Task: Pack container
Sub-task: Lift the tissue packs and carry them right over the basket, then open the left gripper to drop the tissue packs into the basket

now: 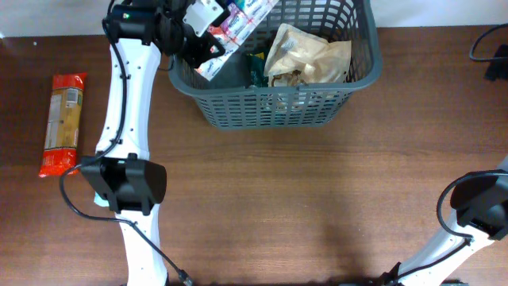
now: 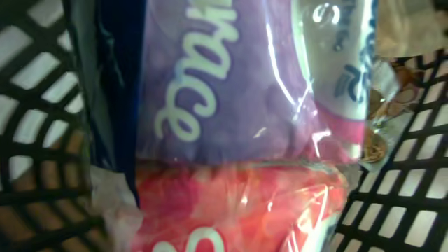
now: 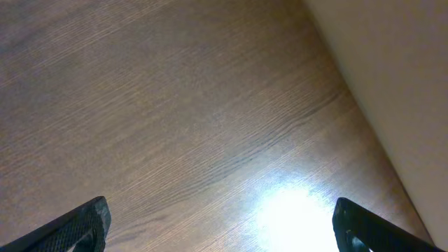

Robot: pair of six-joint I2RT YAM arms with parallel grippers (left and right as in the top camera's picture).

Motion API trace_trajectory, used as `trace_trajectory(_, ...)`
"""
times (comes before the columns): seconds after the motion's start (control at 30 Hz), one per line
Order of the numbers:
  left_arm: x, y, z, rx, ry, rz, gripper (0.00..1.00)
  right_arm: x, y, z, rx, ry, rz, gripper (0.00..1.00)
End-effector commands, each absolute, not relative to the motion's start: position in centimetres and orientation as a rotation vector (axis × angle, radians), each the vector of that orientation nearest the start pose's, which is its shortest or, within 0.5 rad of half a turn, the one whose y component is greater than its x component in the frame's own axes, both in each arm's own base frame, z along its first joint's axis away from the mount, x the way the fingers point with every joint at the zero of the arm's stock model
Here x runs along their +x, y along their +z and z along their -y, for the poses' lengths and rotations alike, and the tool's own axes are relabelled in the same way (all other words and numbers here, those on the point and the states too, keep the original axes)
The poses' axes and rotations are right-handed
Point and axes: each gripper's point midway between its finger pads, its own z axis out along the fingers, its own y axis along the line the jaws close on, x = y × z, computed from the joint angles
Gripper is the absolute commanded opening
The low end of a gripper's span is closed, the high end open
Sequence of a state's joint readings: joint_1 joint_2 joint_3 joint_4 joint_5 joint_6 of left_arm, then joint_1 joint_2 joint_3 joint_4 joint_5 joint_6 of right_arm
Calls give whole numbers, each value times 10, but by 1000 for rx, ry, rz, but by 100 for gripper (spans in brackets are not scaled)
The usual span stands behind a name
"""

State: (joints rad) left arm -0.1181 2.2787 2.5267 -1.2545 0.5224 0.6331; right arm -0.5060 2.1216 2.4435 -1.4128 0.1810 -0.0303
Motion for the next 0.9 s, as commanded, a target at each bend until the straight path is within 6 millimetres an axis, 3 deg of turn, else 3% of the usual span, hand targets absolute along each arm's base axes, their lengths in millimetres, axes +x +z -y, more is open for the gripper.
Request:
trace_trajectory(0.0, 516, 253, 158, 1098, -536, -2133, 2, 406, 269, 259, 695, -412, -2578, 99)
trace_trajectory(0.3, 509, 249, 169, 1127, -557, -2143, 3, 406, 269, 259, 695, -412, -2578, 99)
trace_trajectory(0.37, 509, 249, 169, 1127, -557, -2143, 22, 406, 269, 259, 694, -412, -2577, 99)
trace_trajectory(0.53, 509, 249, 169, 1127, -556, -2144, 46, 406, 269, 259, 695, -412, -2577, 99)
trace_trajectory(0.87, 509, 249, 169, 1127, -556, -2145, 52, 406, 269, 259, 695, -412, -2578, 99)
